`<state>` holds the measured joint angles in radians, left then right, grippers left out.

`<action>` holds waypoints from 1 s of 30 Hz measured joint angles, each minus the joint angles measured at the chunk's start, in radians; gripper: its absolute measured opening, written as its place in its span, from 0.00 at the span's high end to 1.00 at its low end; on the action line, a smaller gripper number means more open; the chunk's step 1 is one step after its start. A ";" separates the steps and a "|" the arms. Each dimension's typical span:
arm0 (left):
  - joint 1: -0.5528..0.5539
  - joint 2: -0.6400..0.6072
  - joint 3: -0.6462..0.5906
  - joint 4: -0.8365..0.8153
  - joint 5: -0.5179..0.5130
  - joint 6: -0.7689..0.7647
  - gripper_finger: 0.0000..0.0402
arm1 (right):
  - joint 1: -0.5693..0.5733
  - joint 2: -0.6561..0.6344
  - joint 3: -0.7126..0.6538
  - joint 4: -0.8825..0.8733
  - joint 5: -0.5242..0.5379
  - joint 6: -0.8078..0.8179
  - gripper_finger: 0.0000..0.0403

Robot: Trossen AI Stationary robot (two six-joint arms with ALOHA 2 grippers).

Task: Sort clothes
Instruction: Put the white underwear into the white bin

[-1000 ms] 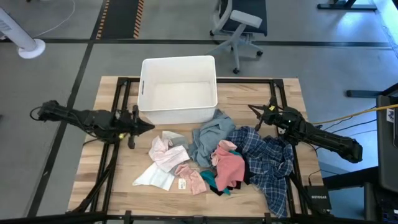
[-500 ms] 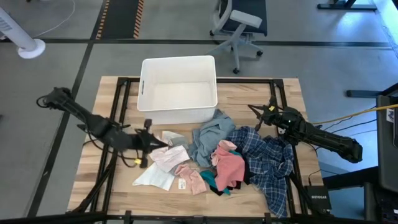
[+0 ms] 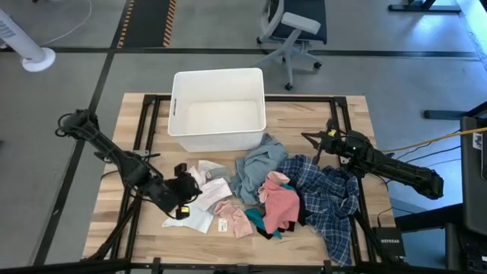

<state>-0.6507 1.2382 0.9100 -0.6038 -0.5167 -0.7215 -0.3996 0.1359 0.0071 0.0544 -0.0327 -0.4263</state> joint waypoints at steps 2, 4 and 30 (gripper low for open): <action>-0.009 0.024 0.000 -0.037 0.041 -0.094 1.00 | 0.000 0.000 0.000 0.000 -0.026 0.001 0.95; -0.018 0.049 0.000 -0.068 0.080 -0.181 1.00 | 0.000 0.000 0.000 0.000 -0.040 0.001 0.95; -0.058 0.308 0.000 -0.065 0.350 -0.723 0.89 | 0.000 0.000 0.000 -0.004 -0.024 0.002 0.95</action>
<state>-0.7083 1.5467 0.9096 -0.6688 -0.1666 -1.4446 -0.3993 0.1358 0.0071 0.0502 -0.0571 -0.4244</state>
